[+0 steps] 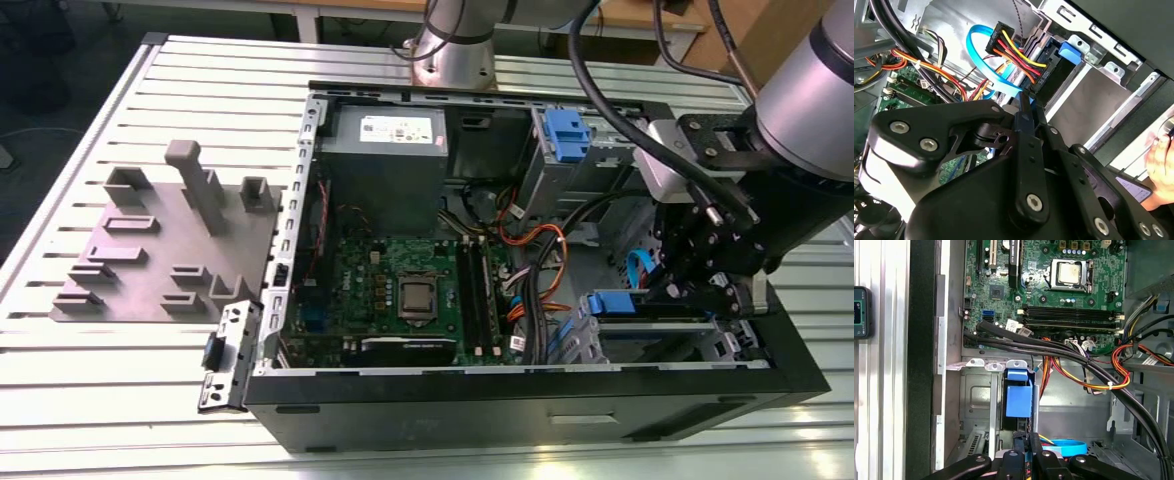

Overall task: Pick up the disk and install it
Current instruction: 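Insert the second disk wire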

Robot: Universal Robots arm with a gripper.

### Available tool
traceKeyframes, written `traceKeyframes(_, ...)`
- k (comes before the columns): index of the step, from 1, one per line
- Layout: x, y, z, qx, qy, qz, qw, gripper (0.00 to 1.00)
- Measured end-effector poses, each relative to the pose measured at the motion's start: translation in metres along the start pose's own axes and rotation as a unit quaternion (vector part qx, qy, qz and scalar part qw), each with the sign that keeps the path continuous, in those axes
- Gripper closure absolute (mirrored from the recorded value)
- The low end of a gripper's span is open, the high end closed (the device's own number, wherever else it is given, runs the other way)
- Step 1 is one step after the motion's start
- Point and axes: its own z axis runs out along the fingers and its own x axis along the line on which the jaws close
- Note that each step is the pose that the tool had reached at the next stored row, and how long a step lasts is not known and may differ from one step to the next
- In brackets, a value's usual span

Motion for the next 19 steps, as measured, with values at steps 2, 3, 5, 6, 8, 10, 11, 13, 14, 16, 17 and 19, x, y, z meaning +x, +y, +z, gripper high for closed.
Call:
traceKeyframes(2, 0.0002, 0.0, 0.0002, 0.0, -0.0011, 0.0, 1.0, 0.84)
traceKeyframes(3, 0.0002, 0.0, 0.0003, 0.0, -0.0023, 0.0, 1.0, 0.84)
traceKeyframes(5, 0.0002, 0.0, 0.0005, 0.0001, -0.0043, 0.0, 0.99999, 0.84)
traceKeyframes(6, 0.0002, 0.0, 0.0007, 0.0001, -0.0051, 0.0, 0.99999, 0.84)
traceKeyframes(8, 0.0004, 0.0, 0.0012, 0.0001, -0.0058, 0.0, 0.99998, 0.84)
traceKeyframes(10, 0.0005, 0.0, 0.001, 0.0001, -0.0056, 0.0, 0.99998, 0.84)
traceKeyframes(11, 0.0006, 0.0, 0.001, 0.0001, -0.0056, 0.0, 0.99998, 0.84)
traceKeyframes(13, 0.001, 0.0, 0.0012, 0.0001, -0.0057, 0.0, 0.99998, 0.84)
traceKeyframes(14, 0.0012, 0.0, 0.0015, 0.0001, -0.0057, 0.0, 0.99998, 0.84)
traceKeyframes(16, 0.0019, 0.0, 0.0025, 0.0001, -0.0057, 0.0, 0.99998, 0.84)
traceKeyframes(17, 0.0023, 0.0001, 0.0032, 0.0001, -0.0056, 0.0, 0.99998, 0.84)
traceKeyframes(19, 0.003, 0.0001, 0.0049, 0.0001, -0.0056, 0.0, 0.99998, 0.84)
